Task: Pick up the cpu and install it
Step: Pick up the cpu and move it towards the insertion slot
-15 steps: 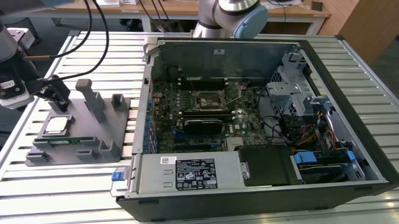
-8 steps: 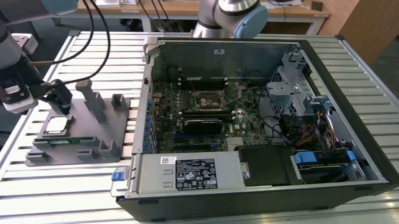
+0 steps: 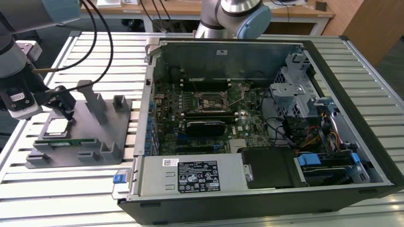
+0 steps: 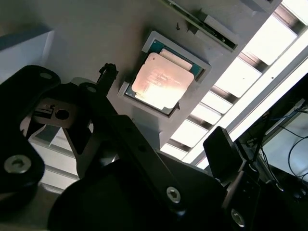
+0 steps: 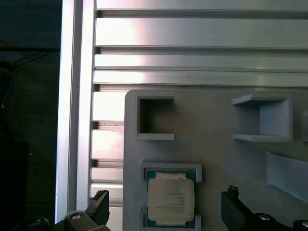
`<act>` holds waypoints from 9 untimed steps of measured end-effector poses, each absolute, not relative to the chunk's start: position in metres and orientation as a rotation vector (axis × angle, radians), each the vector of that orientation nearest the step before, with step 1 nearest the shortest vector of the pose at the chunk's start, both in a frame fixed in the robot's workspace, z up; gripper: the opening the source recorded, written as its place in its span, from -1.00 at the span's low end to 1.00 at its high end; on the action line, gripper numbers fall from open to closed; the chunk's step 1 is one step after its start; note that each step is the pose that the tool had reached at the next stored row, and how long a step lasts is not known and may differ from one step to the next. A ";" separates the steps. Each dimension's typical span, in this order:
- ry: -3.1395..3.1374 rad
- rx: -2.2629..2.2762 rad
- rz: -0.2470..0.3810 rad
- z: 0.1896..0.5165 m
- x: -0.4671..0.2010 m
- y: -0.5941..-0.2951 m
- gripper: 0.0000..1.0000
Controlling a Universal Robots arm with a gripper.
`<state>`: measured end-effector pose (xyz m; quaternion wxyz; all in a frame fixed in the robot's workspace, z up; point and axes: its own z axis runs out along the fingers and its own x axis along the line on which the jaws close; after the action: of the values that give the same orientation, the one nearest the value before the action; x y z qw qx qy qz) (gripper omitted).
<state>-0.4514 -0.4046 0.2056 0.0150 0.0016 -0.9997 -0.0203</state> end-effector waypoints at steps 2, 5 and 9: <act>-3.111 0.005 -0.063 0.202 -0.451 -0.406 0.98; -3.111 0.005 -0.065 0.196 -0.451 -0.409 0.98; -3.111 0.005 -0.069 0.189 -0.451 -0.409 0.95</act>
<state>-0.4514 -0.4094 0.1891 0.0148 0.0016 -0.9996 -0.0221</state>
